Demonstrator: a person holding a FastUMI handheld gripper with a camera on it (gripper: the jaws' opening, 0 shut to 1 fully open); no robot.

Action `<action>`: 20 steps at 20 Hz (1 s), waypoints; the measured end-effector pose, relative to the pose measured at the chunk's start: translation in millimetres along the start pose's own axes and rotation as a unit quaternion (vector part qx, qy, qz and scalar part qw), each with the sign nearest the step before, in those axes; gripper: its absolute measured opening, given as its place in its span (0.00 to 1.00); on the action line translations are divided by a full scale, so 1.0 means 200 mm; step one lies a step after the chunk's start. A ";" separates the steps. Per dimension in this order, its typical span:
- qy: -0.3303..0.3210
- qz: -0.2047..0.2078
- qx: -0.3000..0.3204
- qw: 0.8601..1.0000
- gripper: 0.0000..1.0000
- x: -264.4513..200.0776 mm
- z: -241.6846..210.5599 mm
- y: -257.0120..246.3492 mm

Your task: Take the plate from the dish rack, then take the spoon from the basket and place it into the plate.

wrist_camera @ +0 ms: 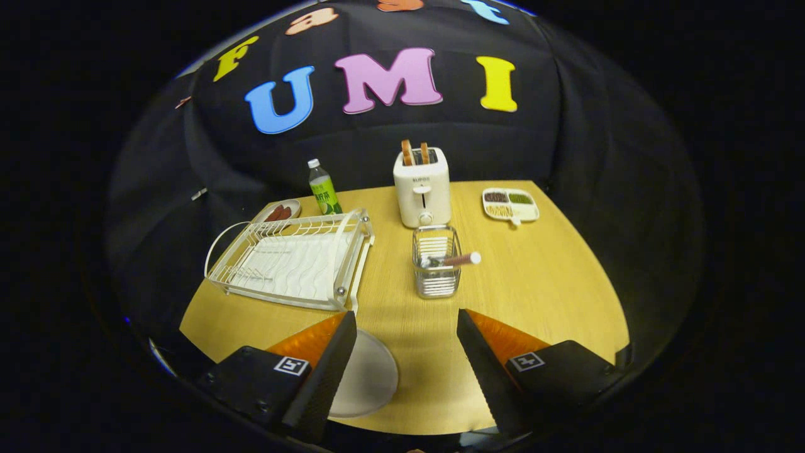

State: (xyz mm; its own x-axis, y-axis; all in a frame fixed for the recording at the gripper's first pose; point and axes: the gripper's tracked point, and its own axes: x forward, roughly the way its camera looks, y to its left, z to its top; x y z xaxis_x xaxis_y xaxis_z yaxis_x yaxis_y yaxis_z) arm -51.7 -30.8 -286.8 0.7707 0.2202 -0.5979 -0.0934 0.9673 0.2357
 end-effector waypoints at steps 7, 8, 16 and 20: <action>0.039 0.001 -0.051 0.998 0.99 0.33 0.06 -0.23; 0.048 0.000 -0.056 0.997 0.99 0.38 0.03 -0.26; 0.090 0.026 -0.004 0.996 0.55 0.62 -0.03 -0.30; 0.095 0.039 0.010 0.995 0.15 0.61 -0.02 -0.25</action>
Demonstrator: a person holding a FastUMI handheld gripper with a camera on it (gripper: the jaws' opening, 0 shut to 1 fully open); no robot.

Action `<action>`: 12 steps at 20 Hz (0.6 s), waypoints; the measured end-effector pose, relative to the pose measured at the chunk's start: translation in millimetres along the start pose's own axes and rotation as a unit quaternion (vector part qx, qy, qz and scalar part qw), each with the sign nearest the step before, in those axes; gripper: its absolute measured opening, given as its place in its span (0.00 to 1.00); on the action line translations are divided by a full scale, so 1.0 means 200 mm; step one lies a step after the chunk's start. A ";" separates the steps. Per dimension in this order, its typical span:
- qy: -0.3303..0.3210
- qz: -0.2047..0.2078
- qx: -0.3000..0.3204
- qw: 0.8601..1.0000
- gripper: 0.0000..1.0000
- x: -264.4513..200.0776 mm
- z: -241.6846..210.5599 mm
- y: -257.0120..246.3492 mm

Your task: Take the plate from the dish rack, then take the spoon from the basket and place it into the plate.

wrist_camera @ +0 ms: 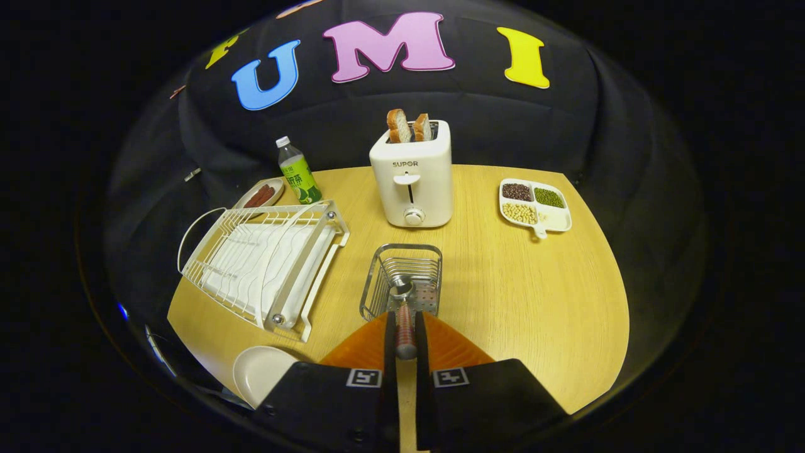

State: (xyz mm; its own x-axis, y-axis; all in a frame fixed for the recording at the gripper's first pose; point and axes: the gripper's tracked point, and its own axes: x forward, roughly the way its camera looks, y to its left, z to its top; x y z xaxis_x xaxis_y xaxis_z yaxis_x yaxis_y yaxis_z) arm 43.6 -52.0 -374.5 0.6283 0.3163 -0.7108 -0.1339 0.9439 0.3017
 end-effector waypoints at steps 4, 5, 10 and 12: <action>-0.008 -0.009 0.002 1.000 0.11 -0.09 0.05 0.02; -0.016 -0.016 0.000 1.000 0.11 -0.14 0.07 0.02; -0.085 -0.025 0.008 0.996 0.11 -0.48 0.24 0.09; -0.109 -0.012 0.012 0.994 0.11 -0.64 0.28 0.18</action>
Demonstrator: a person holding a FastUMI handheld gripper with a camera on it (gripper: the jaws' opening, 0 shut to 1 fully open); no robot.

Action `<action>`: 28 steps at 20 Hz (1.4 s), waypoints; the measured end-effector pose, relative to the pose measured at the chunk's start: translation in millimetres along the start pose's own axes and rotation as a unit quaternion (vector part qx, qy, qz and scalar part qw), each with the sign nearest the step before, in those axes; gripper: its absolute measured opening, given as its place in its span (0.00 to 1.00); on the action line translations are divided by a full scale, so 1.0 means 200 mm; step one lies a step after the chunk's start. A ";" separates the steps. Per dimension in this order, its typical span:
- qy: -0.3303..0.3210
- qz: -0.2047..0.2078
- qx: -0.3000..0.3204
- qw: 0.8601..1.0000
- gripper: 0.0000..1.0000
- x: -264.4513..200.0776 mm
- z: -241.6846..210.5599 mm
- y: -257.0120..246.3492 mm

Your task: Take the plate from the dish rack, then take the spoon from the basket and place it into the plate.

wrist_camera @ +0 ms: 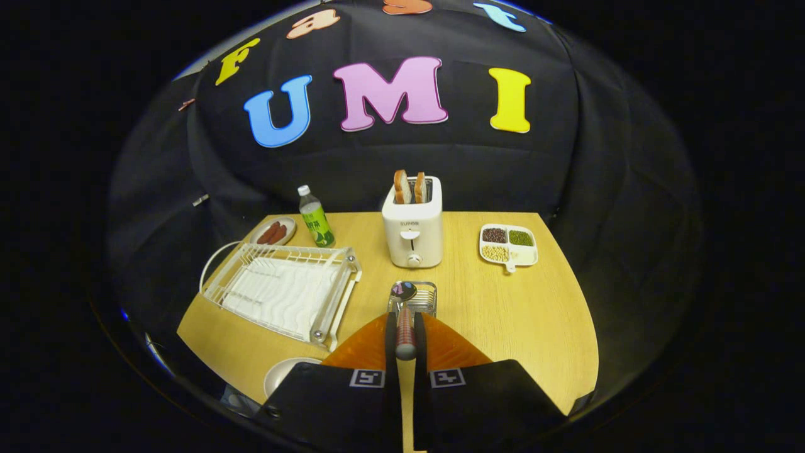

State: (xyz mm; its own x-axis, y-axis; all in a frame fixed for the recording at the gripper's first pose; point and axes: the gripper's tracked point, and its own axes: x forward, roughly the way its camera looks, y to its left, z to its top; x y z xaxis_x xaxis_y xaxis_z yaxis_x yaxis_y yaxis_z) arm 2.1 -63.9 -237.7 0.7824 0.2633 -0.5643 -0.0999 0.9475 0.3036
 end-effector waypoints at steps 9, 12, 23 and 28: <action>0.086 0.078 -0.012 0.993 0.11 -0.32 -0.46 0.47; 0.129 0.080 -0.032 0.988 0.11 -0.25 -0.71 0.56; 0.171 0.087 -0.013 0.981 0.12 0.04 -1.03 0.64; 0.225 0.067 -0.056 0.971 0.16 0.06 -1.28 0.57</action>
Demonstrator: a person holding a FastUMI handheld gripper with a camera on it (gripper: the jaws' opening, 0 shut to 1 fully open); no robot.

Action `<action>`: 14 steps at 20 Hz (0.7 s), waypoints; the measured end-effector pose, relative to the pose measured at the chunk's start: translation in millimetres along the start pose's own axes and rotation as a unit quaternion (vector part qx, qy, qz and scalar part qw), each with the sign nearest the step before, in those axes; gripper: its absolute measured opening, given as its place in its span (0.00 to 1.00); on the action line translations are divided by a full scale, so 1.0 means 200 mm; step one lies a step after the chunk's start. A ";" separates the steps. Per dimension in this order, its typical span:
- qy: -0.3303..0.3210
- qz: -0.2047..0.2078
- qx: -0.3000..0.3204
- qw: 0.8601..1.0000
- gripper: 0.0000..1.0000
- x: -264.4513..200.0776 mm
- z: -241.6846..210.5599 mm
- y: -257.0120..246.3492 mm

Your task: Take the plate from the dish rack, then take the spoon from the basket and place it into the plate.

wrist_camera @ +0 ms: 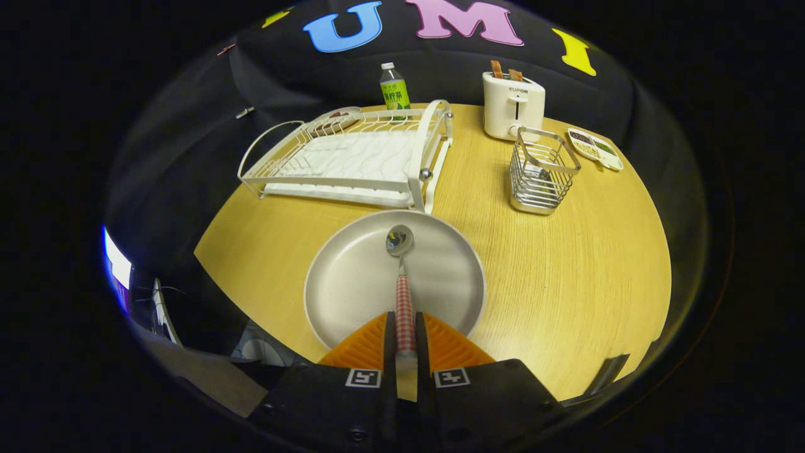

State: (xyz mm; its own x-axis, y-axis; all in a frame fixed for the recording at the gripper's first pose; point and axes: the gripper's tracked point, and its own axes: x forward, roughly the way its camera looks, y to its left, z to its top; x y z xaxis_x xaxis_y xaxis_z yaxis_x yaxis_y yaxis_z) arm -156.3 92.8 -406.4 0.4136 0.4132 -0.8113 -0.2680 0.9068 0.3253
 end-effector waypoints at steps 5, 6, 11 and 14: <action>0.024 -0.017 0.020 0.999 0.23 0.07 -0.08 -0.03; 0.023 -0.017 0.028 0.999 0.26 0.07 -0.07 -0.04; 0.011 -0.017 0.030 0.999 0.66 0.07 -0.03 -0.04; 0.005 -0.015 0.025 1.000 0.88 0.07 -0.01 -0.03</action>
State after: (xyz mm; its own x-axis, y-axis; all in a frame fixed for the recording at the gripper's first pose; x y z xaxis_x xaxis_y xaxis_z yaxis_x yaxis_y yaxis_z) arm -151.6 93.0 -420.5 0.4120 0.3849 -0.8259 -0.2108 0.9221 0.3246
